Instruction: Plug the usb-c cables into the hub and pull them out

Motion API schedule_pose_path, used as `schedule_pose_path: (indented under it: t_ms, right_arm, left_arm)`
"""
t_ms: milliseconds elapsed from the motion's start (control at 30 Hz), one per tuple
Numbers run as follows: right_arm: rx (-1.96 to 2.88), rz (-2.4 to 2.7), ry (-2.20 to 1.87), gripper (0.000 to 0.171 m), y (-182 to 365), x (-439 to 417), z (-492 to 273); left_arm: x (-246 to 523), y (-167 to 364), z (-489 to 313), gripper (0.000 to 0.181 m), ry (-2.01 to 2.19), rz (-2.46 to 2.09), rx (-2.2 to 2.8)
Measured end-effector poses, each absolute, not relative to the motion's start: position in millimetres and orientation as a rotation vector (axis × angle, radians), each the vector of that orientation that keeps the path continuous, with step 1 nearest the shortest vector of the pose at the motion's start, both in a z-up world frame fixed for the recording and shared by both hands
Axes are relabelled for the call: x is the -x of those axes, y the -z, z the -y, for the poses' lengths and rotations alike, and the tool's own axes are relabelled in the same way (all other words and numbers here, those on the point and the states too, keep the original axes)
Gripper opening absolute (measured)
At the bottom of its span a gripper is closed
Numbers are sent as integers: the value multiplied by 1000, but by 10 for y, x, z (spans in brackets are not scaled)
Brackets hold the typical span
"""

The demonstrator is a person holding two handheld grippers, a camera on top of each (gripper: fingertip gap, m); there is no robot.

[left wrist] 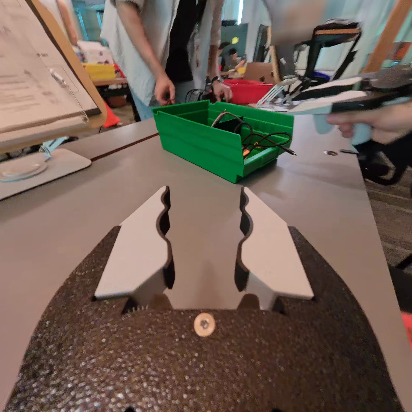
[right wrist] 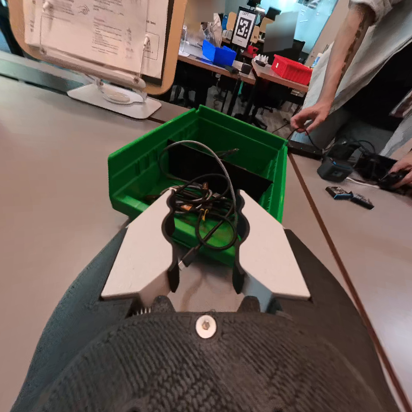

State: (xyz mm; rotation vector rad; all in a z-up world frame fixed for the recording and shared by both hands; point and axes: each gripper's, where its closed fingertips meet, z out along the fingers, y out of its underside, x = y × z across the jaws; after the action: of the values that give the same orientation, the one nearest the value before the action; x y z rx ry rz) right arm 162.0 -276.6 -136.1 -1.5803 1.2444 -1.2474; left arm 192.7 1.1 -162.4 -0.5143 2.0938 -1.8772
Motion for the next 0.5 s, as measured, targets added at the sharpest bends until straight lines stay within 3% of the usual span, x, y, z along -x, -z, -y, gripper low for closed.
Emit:
schedule_pose_path:
  t_ms: [67, 133, 267, 433, 500]
  right_arm:
    - [1507, -1256, 1250, 56, 1341, -1625, 2761]
    - [1488, -1346, 1246, 75, 1385, -1625, 2807]
    - [1477, -1372, 1306, 89, 1370, -1634, 2748]
    - [1486, -1338, 1358, 92, 1248, -1569, 2756]
    - [1468, -1338, 1363, 91, 1202, -1530, 2802]
  left_arm:
    - [-1898, 1660, 353, 62, 1842, -2128, 549]
    - [-1939, 1647, 735, 66, 1802, -2128, 597]
    - [-2185, 1696, 1367, 81, 1604, -2120, 761]
    - [-2450, 1863, 1908, 84, 1454, -2108, 864]
    - [-2563, 1959, 1965, 73, 1391, -2088, 887]
